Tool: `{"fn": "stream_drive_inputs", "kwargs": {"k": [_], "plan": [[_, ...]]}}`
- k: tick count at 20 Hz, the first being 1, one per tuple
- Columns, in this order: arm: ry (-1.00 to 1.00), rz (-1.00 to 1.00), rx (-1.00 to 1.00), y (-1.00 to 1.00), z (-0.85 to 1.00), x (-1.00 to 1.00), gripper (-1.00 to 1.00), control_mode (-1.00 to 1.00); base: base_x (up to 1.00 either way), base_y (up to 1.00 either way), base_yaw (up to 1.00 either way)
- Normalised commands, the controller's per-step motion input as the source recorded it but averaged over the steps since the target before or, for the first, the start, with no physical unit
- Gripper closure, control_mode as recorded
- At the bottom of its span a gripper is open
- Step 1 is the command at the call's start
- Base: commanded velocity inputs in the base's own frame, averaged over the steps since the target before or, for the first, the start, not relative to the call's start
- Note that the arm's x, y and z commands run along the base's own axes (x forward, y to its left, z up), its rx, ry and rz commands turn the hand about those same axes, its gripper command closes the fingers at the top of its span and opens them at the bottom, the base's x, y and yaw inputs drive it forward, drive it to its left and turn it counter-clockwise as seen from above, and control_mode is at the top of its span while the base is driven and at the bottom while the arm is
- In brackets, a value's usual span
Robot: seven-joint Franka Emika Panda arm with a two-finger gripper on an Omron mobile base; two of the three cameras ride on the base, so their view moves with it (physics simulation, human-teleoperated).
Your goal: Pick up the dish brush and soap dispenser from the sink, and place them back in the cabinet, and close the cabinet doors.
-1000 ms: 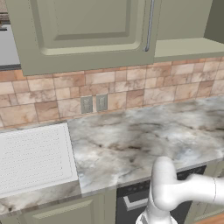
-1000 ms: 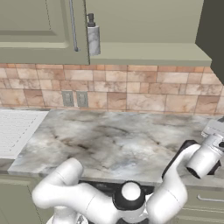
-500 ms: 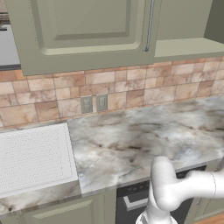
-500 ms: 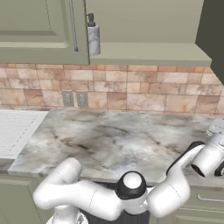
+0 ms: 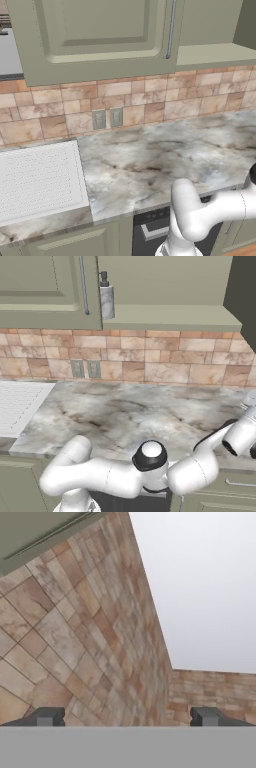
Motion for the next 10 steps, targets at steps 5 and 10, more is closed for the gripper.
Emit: {"fn": "stream_drive_inputs", "kwargs": {"k": [5, 10], "plan": [[-0.03, 0.00, 0.00, -0.08, -0.10, 0.00, -1.00, -1.00, 0.00, 0.00, 0.00], [-0.16, 0.00, 0.00, 0.00, -0.17, -0.04, -1.00, -1.00, 0.00, 0.00, 0.00]]}}
